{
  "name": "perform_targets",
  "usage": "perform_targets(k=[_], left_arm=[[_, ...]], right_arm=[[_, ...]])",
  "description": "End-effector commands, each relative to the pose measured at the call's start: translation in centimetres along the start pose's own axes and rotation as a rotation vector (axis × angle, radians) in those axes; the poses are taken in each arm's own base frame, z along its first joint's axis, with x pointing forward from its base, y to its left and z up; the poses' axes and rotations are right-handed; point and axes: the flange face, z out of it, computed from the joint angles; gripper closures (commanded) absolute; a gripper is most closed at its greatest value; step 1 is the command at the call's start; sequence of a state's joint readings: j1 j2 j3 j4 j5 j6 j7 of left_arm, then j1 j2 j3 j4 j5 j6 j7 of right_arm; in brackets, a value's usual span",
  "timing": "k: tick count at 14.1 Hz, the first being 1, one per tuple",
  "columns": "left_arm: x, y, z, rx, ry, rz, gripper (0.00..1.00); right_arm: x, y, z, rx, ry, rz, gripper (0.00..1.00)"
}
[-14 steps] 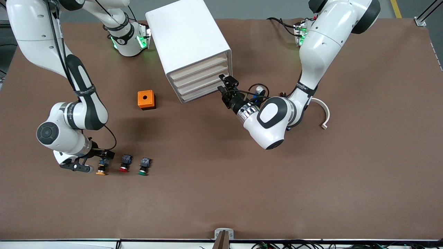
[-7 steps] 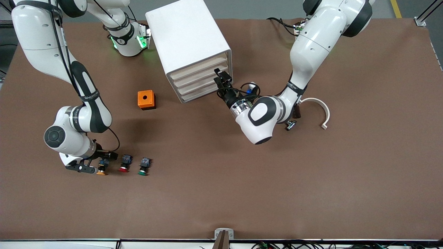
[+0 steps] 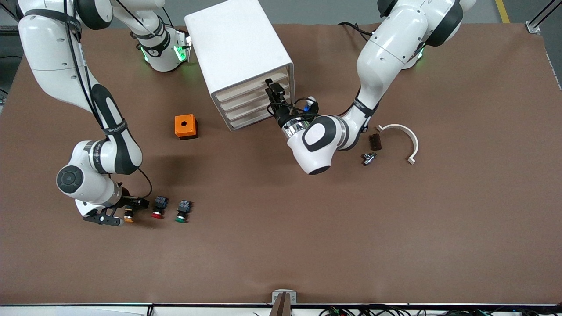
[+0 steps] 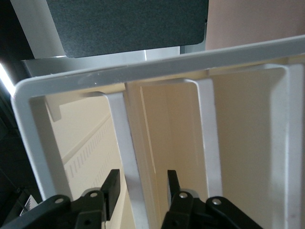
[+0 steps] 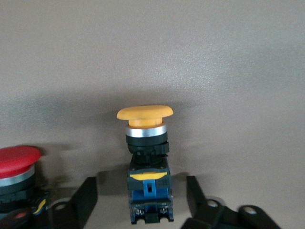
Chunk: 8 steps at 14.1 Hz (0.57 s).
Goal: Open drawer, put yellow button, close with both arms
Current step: 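Pull the drawer open with the left gripper while the right lifts button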
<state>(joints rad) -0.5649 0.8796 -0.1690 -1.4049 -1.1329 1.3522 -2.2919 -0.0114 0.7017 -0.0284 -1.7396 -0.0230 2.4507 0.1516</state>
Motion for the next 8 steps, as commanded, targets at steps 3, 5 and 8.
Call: perform_targets(k=[3,5,8], left_arm=[[-0.6,-0.3,1.7,0.04,0.011,-0.029,0.69],[-0.5,0.1,2.3,0.053,0.026,-0.036,0.73],[-0.4,0.3,2.4,0.047,0.032,-0.046,0.79]], right_arm=[[0.6,0.3,-0.1,0.006,0.0,-0.003,0.99],[1.1,0.3,-0.8,0.006,0.0,-0.001,1.0],[1.5,-0.2,-3.2,0.001,-0.056,-0.002,1.0]])
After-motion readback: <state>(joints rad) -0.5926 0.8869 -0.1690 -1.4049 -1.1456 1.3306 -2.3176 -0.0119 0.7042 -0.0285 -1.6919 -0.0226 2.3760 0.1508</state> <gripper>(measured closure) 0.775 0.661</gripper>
